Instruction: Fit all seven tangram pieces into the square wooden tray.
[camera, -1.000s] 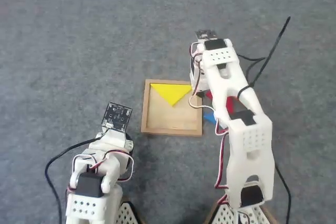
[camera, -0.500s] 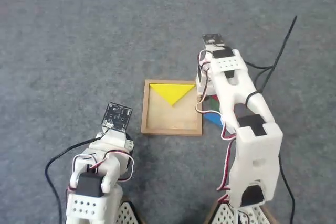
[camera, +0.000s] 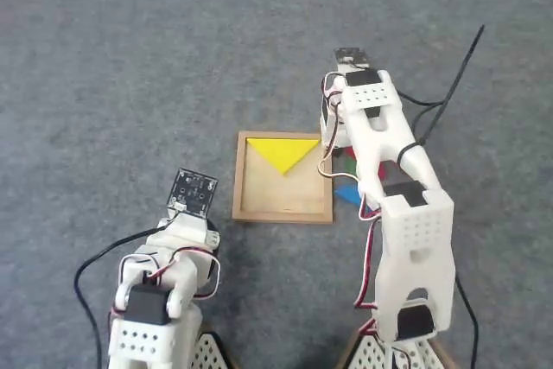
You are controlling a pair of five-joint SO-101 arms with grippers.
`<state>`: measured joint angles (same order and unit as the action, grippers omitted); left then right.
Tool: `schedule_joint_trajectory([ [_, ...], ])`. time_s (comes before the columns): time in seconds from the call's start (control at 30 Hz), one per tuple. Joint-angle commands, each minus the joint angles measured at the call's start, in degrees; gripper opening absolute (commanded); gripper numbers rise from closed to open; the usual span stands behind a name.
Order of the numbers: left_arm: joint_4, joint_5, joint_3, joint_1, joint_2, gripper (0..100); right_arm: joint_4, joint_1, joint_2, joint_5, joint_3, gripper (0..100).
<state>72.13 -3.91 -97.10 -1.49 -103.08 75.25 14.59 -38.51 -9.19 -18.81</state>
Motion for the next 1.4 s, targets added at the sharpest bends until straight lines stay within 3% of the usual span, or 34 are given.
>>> schedule_joint_trajectory([
  [0.0,0.18,-0.18,0.57,0.18,-1.05,2,-2.51,-0.48,0.04,-0.70,-3.16,24.3],
  [0.13,0.18,-0.18,0.57,0.18,-1.05,2,-2.51,-0.48,-0.04,-0.70,-2.90,13.6],
  [0.53,0.18,-0.18,0.57,0.18,-1.05,2,-1.71,-0.40,0.57,-0.62,-2.90,14.3],
  [0.73,0.18,-0.18,0.57,0.18,-1.05,2,1.80,-0.92,0.57,-0.62,-5.27,6.6],
  [1.37,0.18,-0.18,0.57,0.18,-1.05,2,3.21,-2.24,0.57,0.70,-6.68,6.6],
])
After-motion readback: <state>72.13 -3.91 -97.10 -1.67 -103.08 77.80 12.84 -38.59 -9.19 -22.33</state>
